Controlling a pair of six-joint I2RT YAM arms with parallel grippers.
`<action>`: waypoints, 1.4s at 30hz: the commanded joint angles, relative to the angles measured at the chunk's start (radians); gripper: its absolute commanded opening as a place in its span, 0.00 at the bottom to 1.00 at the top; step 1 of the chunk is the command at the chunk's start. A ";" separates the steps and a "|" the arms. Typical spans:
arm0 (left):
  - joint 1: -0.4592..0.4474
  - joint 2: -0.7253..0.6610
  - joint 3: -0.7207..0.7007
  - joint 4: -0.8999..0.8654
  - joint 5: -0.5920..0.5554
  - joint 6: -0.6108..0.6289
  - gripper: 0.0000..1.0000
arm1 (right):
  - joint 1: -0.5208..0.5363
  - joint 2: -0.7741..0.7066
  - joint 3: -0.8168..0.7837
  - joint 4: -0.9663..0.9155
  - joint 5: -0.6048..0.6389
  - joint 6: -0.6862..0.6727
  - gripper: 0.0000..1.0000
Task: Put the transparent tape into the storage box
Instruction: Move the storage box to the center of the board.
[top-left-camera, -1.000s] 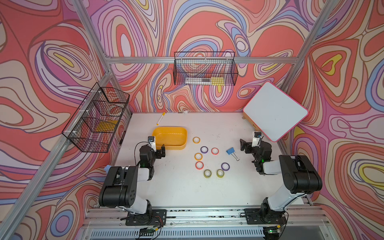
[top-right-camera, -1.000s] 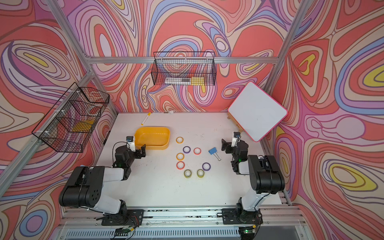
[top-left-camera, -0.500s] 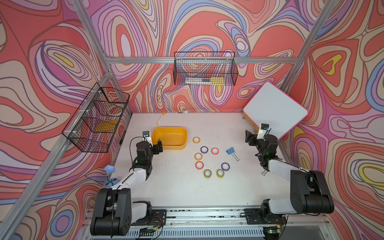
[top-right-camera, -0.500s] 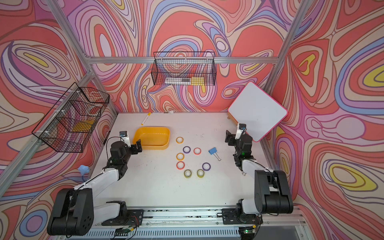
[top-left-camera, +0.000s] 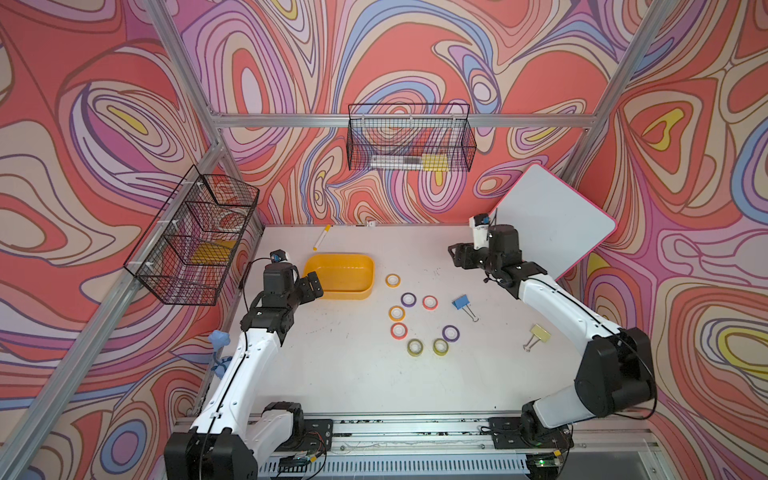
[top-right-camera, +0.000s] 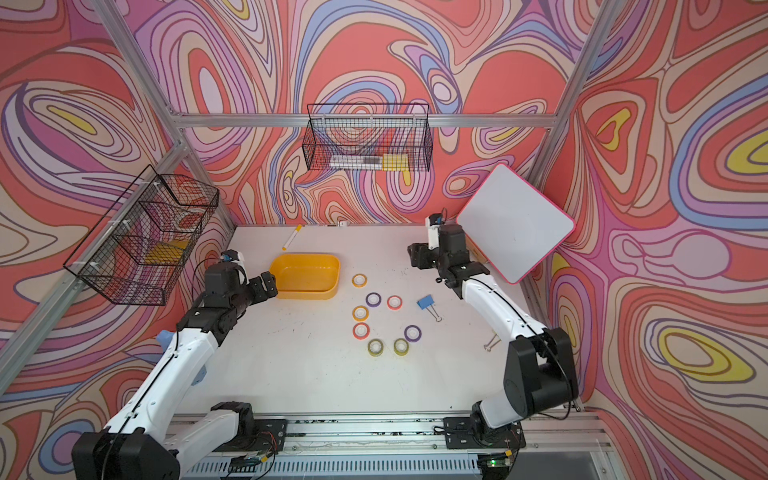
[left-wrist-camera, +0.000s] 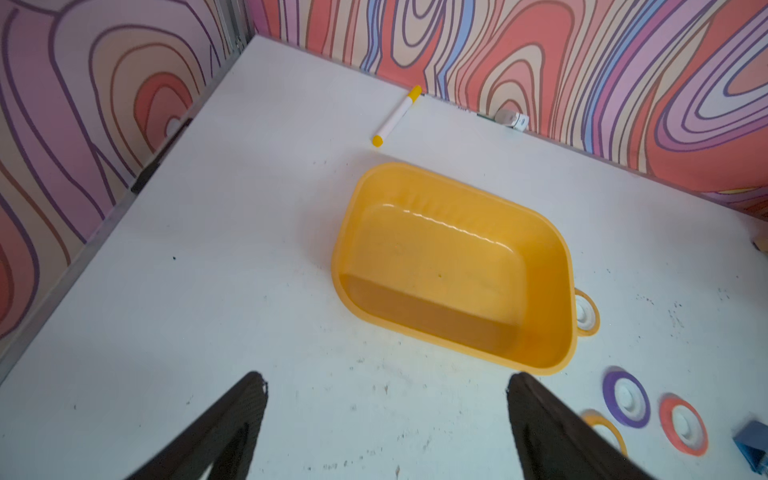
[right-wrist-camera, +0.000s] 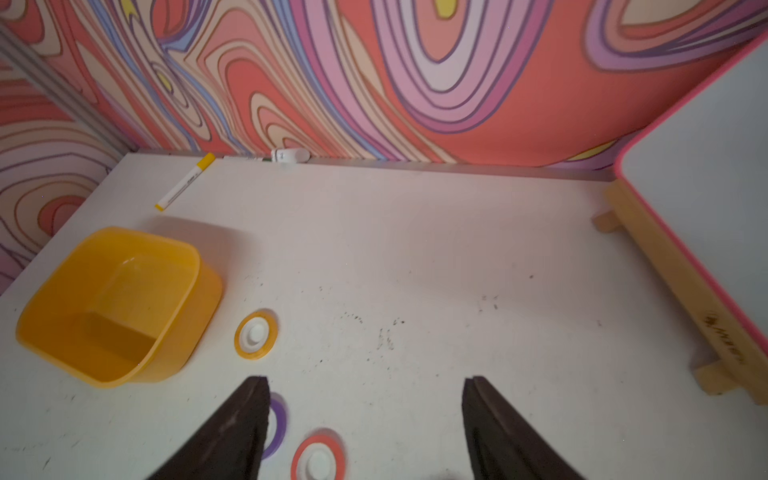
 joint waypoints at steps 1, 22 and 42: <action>-0.004 0.018 0.055 -0.228 0.053 -0.045 0.94 | 0.079 0.097 0.126 -0.261 0.009 -0.013 0.75; -0.004 0.043 0.056 -0.258 0.126 -0.041 0.92 | 0.305 0.793 0.958 -0.824 0.106 0.033 0.81; -0.004 0.044 0.050 -0.240 0.134 -0.044 0.92 | 0.319 1.073 1.270 -0.890 0.132 0.054 0.83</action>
